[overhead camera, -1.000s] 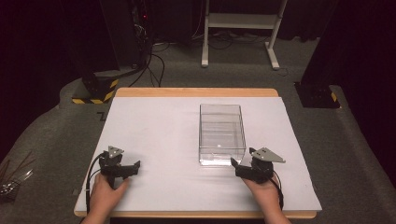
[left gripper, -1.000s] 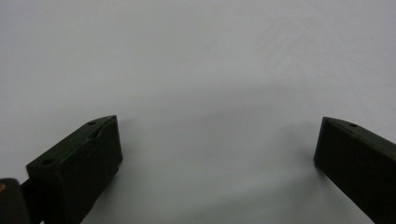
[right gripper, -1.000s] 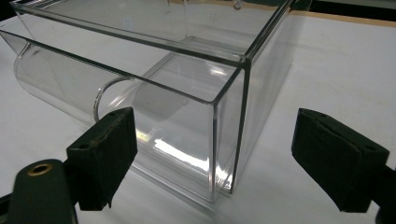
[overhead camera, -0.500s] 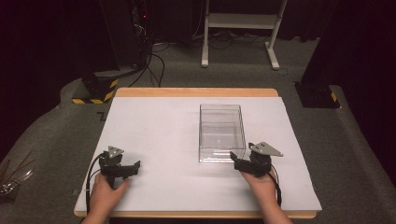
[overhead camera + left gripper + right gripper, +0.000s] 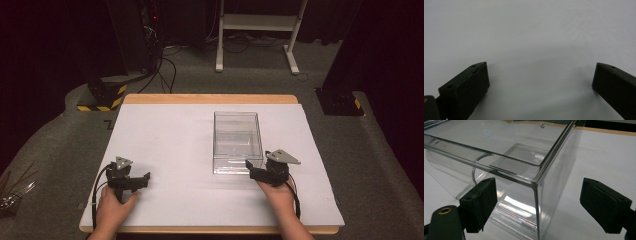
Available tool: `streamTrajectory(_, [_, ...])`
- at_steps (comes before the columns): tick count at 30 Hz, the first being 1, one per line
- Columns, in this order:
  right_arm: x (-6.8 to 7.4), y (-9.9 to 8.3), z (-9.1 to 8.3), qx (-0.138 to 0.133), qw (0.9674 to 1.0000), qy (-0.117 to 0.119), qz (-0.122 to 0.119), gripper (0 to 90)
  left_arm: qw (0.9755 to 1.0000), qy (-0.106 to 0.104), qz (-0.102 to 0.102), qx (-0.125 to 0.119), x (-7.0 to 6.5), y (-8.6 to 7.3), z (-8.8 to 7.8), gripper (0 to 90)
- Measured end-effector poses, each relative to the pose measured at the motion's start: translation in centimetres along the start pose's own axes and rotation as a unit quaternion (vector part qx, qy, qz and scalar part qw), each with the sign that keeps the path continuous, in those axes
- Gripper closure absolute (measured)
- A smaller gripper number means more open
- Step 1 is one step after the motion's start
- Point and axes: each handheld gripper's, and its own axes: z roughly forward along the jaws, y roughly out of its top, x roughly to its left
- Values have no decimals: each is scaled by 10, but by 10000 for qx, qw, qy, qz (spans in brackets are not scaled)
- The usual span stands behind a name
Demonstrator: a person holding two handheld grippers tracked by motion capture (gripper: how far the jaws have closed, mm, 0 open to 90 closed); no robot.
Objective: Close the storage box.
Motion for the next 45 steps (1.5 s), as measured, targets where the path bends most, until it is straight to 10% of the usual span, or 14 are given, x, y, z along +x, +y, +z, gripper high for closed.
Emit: streamTrajectory(45, [2,1,-7,105,9999,95,-87,158,10000,3,1,-3,0,0,0,12])
